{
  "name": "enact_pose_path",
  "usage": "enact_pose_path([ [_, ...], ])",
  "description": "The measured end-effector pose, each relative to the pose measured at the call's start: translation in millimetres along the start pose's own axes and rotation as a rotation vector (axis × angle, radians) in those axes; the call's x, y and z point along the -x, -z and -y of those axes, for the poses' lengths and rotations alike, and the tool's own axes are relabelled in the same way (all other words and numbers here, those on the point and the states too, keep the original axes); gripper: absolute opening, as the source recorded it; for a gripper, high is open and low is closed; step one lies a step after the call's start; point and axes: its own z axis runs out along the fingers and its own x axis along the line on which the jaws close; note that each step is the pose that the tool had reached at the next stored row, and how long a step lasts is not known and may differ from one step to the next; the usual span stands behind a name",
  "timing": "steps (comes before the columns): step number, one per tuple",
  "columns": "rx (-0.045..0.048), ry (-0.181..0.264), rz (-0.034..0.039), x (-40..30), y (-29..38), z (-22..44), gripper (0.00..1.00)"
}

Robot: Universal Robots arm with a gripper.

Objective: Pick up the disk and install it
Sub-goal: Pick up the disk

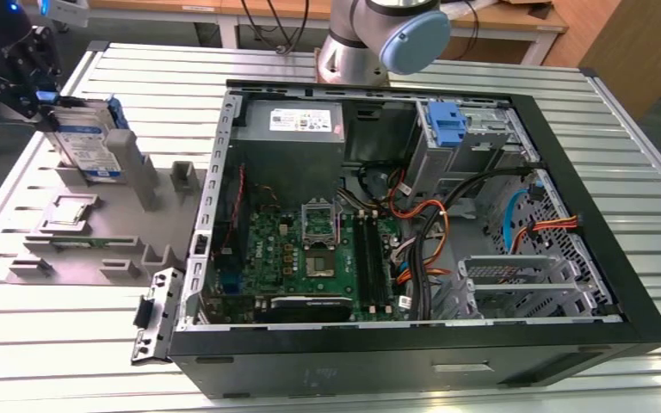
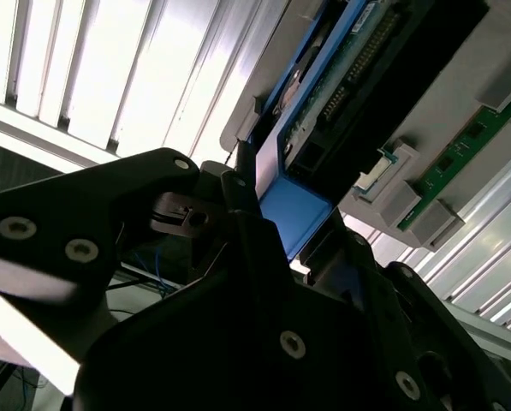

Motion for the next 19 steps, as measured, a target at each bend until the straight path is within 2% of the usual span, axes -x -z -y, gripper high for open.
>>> enact_pose_path([
  [5,0.0003,0.0,-0.0002,-3.0,0.3,0.2,0.45],
  [19,0.0,-0.001,-0.0007,-3.6,0.1,0.4,0.45],
])
